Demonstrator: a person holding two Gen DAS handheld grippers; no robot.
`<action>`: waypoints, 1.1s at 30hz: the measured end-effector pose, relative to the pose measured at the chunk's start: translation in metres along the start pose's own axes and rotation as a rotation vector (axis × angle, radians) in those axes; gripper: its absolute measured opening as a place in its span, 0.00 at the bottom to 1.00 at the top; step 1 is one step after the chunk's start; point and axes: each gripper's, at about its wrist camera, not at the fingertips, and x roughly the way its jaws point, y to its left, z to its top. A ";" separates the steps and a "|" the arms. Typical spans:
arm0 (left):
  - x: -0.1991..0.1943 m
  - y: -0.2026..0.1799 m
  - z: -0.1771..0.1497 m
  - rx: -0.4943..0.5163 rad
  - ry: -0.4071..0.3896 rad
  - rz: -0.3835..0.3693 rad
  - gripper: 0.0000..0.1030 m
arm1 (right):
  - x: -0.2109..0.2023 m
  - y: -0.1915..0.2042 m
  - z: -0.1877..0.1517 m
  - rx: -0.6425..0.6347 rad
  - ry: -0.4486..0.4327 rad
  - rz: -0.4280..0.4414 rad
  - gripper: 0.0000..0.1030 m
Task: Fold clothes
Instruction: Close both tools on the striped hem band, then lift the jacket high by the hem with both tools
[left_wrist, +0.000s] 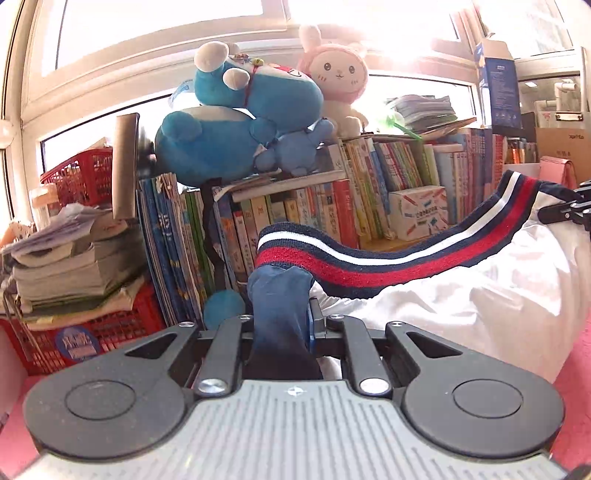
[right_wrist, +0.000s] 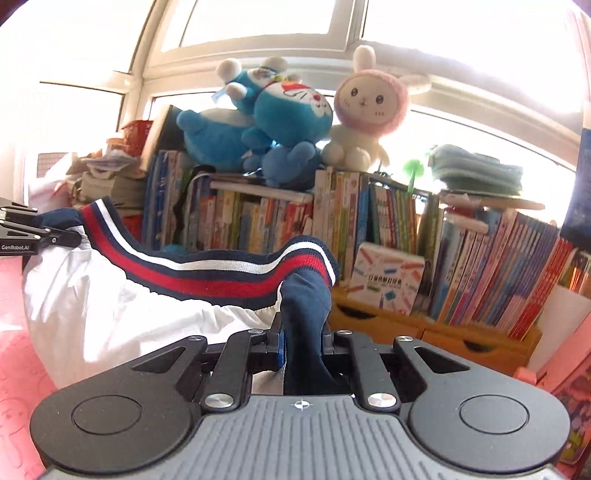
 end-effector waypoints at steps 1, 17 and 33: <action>0.020 0.000 0.003 0.010 0.005 0.015 0.14 | 0.022 -0.002 0.002 -0.009 0.010 -0.027 0.16; 0.190 -0.005 -0.075 0.074 0.252 0.095 0.25 | 0.232 -0.013 -0.081 -0.048 0.278 -0.124 0.22; 0.026 -0.023 -0.034 0.260 0.094 0.130 0.71 | 0.079 0.021 -0.070 -0.465 0.106 -0.048 0.82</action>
